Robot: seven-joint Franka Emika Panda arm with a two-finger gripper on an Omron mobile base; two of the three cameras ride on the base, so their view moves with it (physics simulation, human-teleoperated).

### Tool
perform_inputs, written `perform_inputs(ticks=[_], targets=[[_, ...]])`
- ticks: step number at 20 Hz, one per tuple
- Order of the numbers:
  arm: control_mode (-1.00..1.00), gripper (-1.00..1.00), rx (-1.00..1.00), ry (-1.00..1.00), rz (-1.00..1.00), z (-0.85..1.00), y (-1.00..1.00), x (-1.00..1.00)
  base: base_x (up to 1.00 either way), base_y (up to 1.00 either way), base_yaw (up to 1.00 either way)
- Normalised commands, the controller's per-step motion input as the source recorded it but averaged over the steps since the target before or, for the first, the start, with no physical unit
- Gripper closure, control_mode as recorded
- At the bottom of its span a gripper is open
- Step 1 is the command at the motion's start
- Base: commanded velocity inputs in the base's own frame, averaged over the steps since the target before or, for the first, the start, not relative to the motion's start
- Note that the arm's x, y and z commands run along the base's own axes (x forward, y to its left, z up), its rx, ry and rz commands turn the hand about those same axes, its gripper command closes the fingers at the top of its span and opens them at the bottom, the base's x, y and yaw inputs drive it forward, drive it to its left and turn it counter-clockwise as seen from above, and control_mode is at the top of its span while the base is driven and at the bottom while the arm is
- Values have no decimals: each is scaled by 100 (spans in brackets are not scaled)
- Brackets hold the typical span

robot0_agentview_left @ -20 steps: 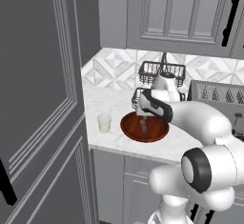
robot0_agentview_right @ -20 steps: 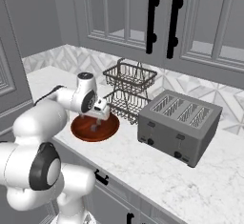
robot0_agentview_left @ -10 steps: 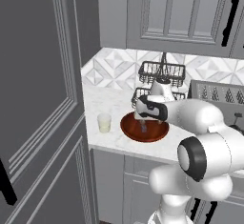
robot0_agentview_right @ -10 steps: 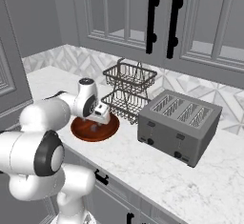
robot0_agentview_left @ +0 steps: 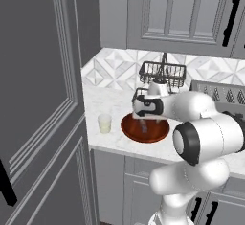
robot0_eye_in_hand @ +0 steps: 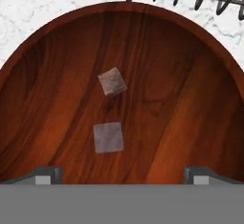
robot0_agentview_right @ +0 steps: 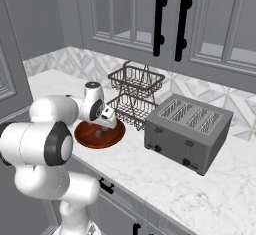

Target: Grab a lemon wedge from the fridge and one ice cube from the ice bowl, and put them in the glass of lemonade.

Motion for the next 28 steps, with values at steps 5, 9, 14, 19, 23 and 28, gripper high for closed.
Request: perform_inputs(ticks=[5, 9, 14, 19, 23, 28], targets=[[-100, -100, 0, 9, 0, -30, 7, -2, 0, 0, 0], [-100, -100, 0, 0, 1, -16, 0, 9, 0, 0, 0], [-100, -100, 0, 0, 0, -10, 0, 14, 0, 0, 0], [-100, -100, 0, 0, 0, -10, 0, 7, 0, 0, 0], [-100, -100, 0, 0, 0, -7, 0, 4, 0, 0, 0], [-100, -100, 0, -1, 0, -17, -1, 0, 0, 0, 0]])
